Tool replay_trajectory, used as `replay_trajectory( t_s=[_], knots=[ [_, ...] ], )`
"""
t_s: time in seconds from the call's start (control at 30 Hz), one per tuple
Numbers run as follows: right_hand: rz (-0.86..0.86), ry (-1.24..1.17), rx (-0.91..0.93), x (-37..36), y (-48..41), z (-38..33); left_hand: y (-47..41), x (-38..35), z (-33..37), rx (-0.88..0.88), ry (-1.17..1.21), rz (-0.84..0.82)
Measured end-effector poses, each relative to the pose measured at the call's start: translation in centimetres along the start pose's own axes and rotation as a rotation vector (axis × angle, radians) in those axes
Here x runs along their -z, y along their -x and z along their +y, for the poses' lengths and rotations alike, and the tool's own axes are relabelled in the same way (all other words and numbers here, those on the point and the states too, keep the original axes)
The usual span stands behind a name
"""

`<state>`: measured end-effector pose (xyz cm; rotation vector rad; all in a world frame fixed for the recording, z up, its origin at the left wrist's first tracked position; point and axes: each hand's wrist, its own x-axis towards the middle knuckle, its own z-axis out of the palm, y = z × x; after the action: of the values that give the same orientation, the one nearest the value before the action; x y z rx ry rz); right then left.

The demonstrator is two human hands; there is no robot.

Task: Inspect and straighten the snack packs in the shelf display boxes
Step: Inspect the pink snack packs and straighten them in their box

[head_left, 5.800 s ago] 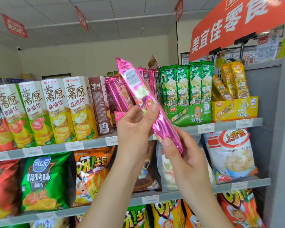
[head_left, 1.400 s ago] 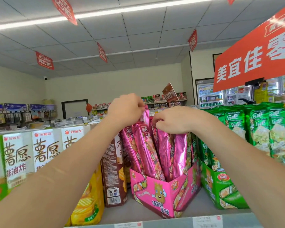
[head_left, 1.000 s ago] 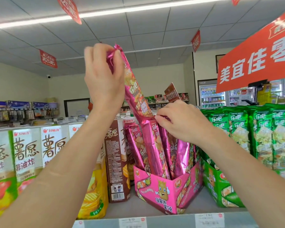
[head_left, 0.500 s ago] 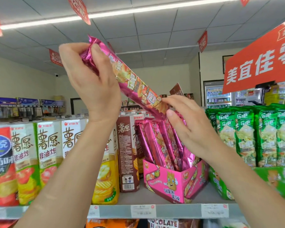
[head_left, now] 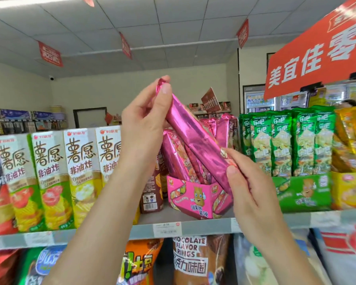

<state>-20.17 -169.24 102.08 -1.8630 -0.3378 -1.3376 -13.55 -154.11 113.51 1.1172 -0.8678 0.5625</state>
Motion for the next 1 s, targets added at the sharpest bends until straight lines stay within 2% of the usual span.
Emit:
replay_trajectory(
  t_s=[0.23, 0.4, 0.53, 0.7, 0.87, 1.0],
  knots=[
    [0.010, -0.115, -0.074, 1.2, 3.7, -0.7, 4.0, -0.2, -0.1, 0.128, 0.095, -0.010],
    [-0.110, -0.115, -0.129, 2.8, 6.5, -1.4, 6.8, -0.9, 0.6, 0.165, 0.161, 0.174],
    [-0.160, -0.157, -0.221, 4.1, 8.6, -2.1, 8.9, -1.4, 0.8, 0.211, 0.244, 0.216],
    [-0.403, -0.441, -0.409, 6.3, 10.1, -3.1, 11.2, -1.6, 1.1, 0.317, 0.314, 0.202],
    [-0.533, -0.757, -0.626, 7.3, 11.4, -3.3, 12.9, -1.6, 1.1, 0.355, 0.389, 0.097],
    [-0.484, -0.709, -0.641, 6.8, 12.1, -4.0, 12.9, -1.0, 1.2, 0.354, 0.508, 0.034]
  ],
)
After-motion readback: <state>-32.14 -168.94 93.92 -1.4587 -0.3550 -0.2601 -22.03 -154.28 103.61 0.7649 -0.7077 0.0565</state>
